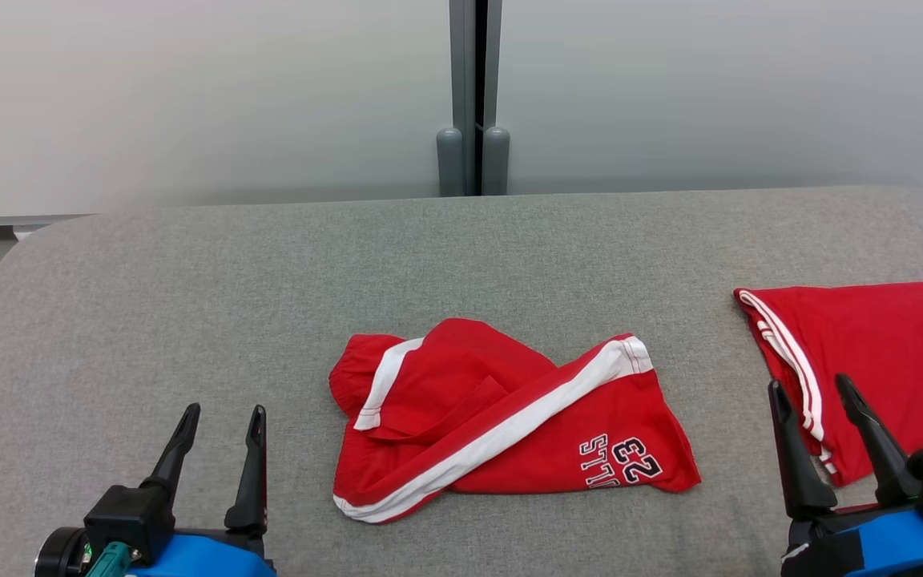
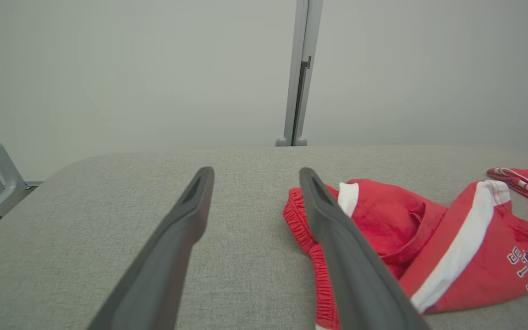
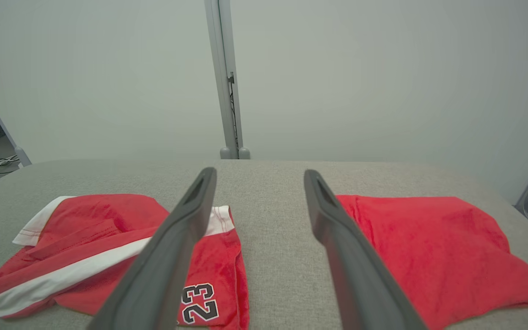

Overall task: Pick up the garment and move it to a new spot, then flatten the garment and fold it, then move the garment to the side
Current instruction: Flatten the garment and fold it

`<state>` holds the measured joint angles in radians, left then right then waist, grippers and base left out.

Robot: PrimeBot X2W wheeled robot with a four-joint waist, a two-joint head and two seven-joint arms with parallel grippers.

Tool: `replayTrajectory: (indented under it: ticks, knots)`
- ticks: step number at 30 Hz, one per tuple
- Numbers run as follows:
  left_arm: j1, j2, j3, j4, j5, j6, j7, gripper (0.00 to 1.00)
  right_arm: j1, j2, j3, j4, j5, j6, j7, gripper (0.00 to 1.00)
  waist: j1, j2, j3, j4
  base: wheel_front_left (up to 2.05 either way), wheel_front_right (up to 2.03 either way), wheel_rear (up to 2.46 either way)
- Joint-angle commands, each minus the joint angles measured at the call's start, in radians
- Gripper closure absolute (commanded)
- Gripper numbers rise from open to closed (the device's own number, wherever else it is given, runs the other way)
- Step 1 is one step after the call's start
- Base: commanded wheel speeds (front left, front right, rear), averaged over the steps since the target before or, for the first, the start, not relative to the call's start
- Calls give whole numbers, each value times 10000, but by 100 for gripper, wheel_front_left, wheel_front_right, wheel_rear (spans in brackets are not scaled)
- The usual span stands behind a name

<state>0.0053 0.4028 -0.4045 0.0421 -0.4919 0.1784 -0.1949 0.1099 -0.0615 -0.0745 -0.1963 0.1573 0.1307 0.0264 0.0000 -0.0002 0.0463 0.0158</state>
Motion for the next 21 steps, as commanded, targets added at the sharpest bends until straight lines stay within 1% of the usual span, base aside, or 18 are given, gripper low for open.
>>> replayTrajectory:
  ticks: [1, 4, 6, 10, 13, 16, 21]
  knots:
    - [84, 80, 10, 3, -69, -4, 12, 0, 132, 37, 17, -74, -73, 1, 58, 0, 0, 2, 1, -7, 0, 0, 0]
    - [77, 68, -40, 0, -88, -10, 43, 0, 98, 49, 71, -63, -45, 1, 85, 0, 0, 2, -9, -21, 0, 0, 0]
    - [92, 55, -182, 47, -149, -105, 321, 0, 76, 54, 85, -33, -23, 1, 90, 0, 0, 2, -12, -17, 0, 0, 0]
    - [216, -14, -765, 339, -582, -467, 1667, 0, -9, 66, 153, 46, 48, 1, 105, 0, 0, 2, 87, -5, 0, 0, 0]
    - [279, -119, -1083, 599, -887, -702, 2350, 0, -109, 63, 196, 115, 107, 1, 109, 0, 0, 2, 236, -2, 0, 0, 0]
    - [97, -268, -1239, 927, -1057, -912, 2506, 0, -219, 67, 245, 173, 132, 1, 84, 0, 0, 2, 430, 7, 0, 0, 0]
    - [-330, -490, -1513, 1587, -1232, -1390, 2692, 0, -399, 63, 329, 282, 179, 1, 53, 0, 0, 2, 716, -24, 0, 0, 0]
